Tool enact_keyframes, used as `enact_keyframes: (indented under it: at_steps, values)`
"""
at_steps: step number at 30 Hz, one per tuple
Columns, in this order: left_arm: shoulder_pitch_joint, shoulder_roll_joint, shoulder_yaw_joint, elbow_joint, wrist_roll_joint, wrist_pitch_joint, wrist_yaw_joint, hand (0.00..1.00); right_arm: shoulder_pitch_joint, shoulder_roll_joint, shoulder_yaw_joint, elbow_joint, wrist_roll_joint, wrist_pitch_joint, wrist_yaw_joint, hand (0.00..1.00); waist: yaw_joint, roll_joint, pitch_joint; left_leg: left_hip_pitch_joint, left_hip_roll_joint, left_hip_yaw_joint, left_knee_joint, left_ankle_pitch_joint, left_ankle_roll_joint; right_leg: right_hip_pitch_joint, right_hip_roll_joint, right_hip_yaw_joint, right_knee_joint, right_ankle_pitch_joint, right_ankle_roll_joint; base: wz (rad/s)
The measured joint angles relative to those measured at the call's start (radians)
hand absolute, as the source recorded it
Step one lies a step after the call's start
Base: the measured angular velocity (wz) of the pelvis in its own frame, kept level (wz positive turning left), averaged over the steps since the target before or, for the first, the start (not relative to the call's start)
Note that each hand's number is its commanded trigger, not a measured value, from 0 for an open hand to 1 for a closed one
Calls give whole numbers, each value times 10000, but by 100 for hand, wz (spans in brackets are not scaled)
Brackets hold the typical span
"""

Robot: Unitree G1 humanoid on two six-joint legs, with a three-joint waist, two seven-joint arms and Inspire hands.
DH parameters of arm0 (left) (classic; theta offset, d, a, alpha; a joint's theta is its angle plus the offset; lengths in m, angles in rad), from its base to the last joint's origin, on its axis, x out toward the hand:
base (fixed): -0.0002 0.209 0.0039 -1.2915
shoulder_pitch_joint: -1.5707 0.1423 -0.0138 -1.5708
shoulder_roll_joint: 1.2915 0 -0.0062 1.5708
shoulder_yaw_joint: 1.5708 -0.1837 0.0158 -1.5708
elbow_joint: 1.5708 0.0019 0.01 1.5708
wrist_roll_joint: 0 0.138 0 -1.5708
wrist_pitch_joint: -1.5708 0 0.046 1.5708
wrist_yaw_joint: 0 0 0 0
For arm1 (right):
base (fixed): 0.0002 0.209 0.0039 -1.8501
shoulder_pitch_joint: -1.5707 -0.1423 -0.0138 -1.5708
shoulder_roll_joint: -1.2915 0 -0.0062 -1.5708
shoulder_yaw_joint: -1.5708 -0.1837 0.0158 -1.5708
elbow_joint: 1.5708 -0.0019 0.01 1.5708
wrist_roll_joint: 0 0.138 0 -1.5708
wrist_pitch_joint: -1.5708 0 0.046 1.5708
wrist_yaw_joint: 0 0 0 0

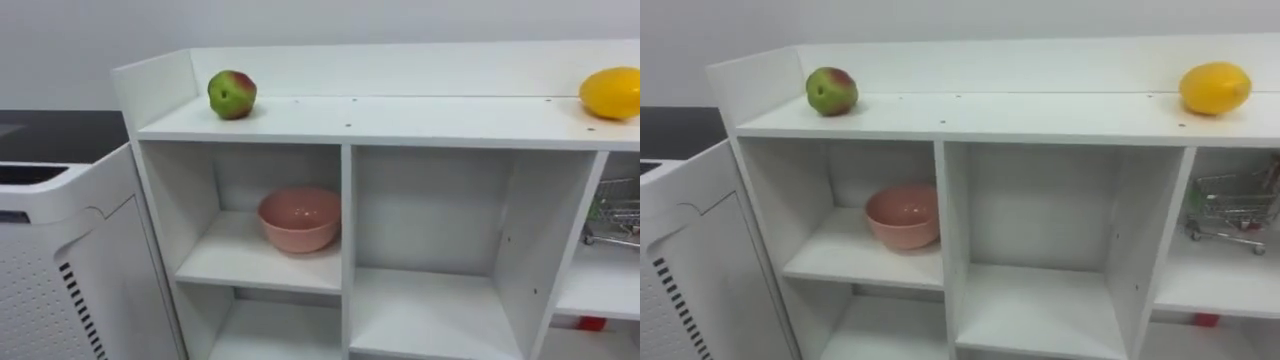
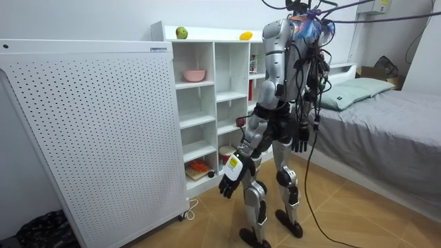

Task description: Arrange fruit in the closet

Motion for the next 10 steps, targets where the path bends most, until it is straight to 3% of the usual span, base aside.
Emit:
enact_keyframes:
  at_steps: [6, 10]
  values:
    - [7, -7, 374, -36, 95, 256, -227, 0, -31, 41, -150, 216, 374, 409, 668, 0, -85, -60, -4, 255, 9, 152, -25, -23, 38, 115, 38, 469, 23, 8, -12, -12]
    - [-23, -3, 400, -80, 482, 364, -663, 0, -207, 65, -451, 300, 349, 734, 1072, 0, -197, -25, -15, 262, 19, 182, -11, -31, 51, 114, 56, 546, 25, 55, -18, -1]
